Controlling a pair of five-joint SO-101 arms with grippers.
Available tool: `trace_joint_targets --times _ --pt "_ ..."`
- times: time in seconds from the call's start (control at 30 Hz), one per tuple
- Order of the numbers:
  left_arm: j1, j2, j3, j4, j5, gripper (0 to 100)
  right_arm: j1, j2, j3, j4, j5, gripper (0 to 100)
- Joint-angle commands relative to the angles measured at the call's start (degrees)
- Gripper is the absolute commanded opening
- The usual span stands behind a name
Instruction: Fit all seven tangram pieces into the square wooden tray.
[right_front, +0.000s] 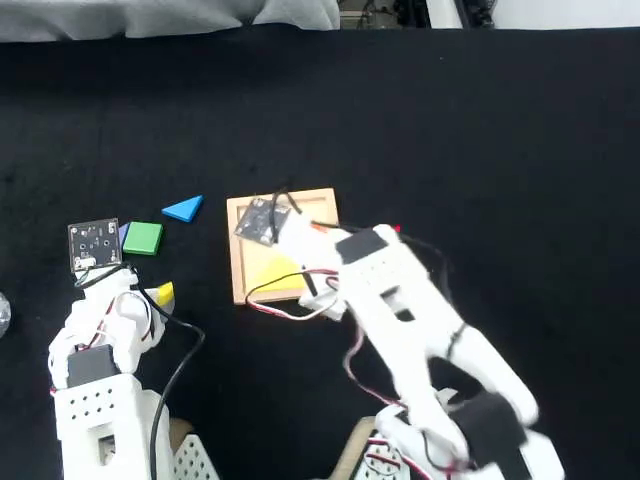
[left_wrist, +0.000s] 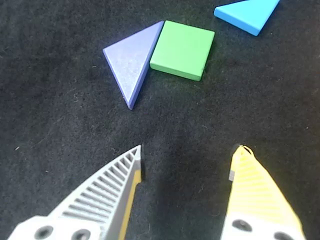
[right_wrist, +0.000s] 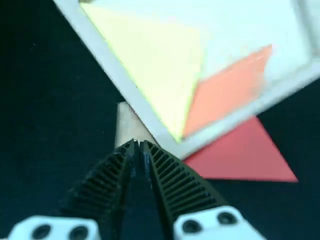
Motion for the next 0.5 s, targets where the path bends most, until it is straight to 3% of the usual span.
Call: trace_joint_targets --times 0.0,0.27,0.47 --pt "0.75 -0.70 -0.66 -0.88 -0.26 28 4.40 -11.47 -1.36 0.97 -3.69 1.1" --pt "0.75 -0.70 -0.66 -0.88 -0.26 28 4.40 -22.73 10.95 -10.29 -6.95 1.1" --pt "0.75 -0.70 -0.57 -0.88 -0.26 28 3.25 -22.73 13.05 -5.89 -0.44 1.1"
